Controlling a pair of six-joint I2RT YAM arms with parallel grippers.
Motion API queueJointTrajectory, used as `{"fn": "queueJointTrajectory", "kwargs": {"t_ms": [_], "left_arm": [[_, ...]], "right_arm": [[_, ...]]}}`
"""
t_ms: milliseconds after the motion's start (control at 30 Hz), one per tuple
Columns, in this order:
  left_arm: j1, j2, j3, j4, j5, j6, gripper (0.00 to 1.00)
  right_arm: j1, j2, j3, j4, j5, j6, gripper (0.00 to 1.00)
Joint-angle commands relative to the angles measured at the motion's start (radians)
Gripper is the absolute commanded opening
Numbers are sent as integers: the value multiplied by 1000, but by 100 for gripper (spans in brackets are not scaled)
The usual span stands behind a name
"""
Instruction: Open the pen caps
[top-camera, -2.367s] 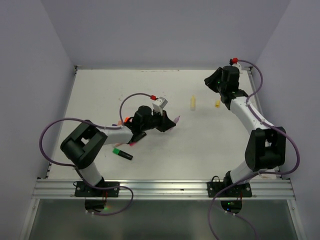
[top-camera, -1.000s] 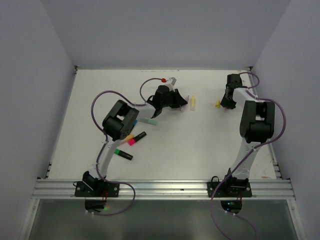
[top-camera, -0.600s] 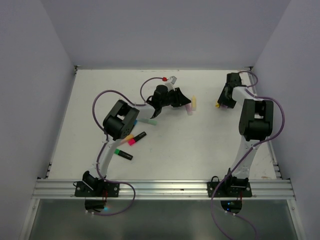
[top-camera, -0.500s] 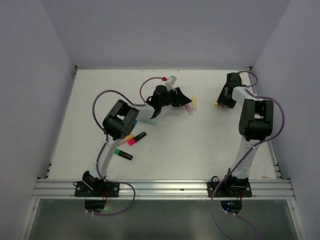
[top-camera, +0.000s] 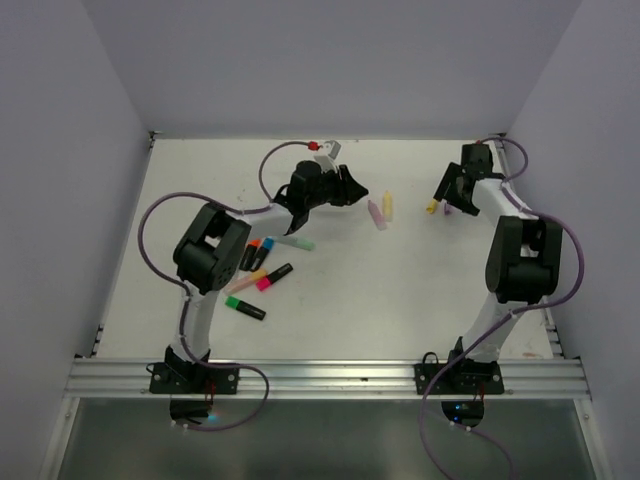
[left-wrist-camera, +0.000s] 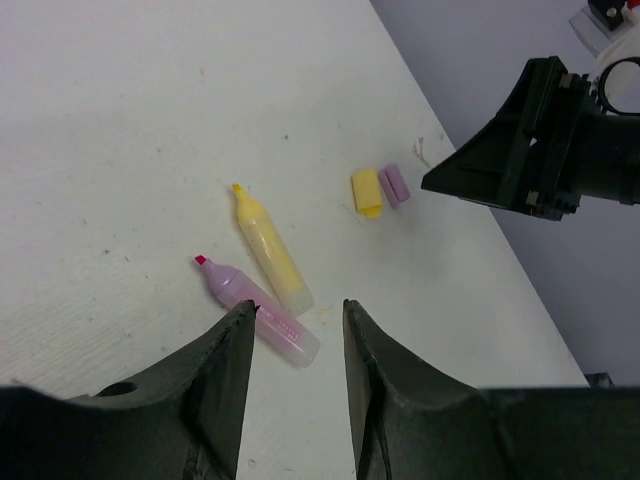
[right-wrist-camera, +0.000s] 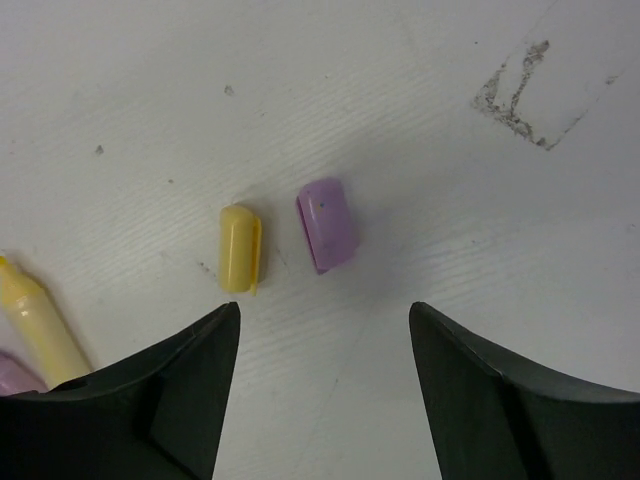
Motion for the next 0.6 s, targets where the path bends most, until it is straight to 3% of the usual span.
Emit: {"fn": "queueJointTrajectory", "kwargs": {"t_ms": [0,133,400,567], "left_arm": [[7,-142,-33,-113,-134,123,43],[7,-258,-136,-229,-252,220,42],[7,-496,-374,-376,-449,525,41],[3,-582,-444,-515,-525,550,36]], "right_arm": [[18,-115,-20,-6,-10,-18,74],[64,-211,-56,-59,-18,-25,86],[305,-368,-131,-83,-31,-62,86],[340,-429,-196,-74,-41,-64,86]]}}
